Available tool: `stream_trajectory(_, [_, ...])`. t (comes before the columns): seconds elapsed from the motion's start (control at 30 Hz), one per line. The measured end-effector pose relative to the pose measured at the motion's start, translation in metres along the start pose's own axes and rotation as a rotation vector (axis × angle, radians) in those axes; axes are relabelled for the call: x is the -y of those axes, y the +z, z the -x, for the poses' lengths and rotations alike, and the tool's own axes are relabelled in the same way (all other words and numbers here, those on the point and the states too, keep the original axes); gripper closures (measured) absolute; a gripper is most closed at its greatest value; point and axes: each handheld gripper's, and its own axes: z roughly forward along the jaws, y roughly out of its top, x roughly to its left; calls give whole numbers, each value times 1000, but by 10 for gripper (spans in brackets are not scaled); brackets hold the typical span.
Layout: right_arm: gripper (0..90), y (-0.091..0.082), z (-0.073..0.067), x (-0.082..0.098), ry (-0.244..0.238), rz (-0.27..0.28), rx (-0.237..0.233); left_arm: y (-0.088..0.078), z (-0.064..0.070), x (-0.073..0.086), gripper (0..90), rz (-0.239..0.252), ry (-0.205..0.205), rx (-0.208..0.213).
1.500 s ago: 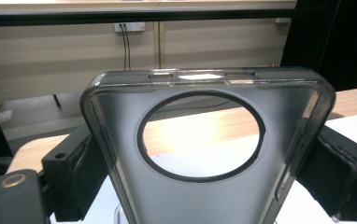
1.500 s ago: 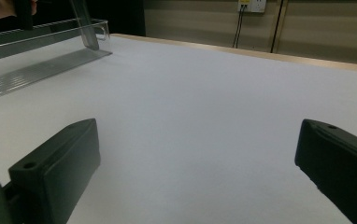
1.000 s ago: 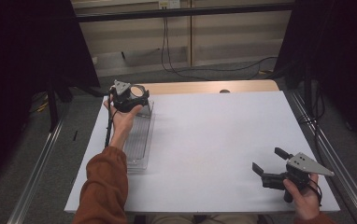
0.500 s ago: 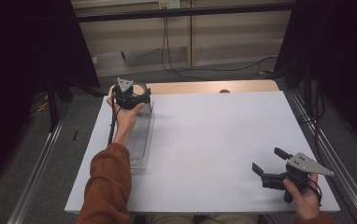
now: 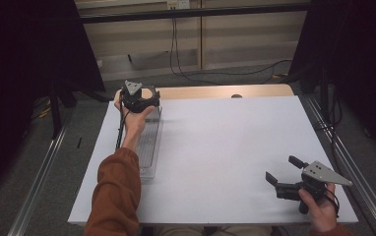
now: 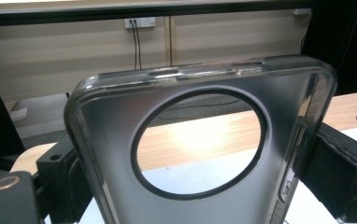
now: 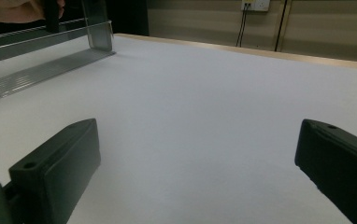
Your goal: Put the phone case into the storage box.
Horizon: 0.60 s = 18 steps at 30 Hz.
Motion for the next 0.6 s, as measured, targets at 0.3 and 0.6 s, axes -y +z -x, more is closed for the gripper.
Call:
stream_trajectory(0.3, [0,0,0,0,4,2,2,2,3,2,67,-21,8,3])
stream_trajectory(0.6, [0,0,0,0,4,3,1,-1,2,1,29,-24,-2,30])
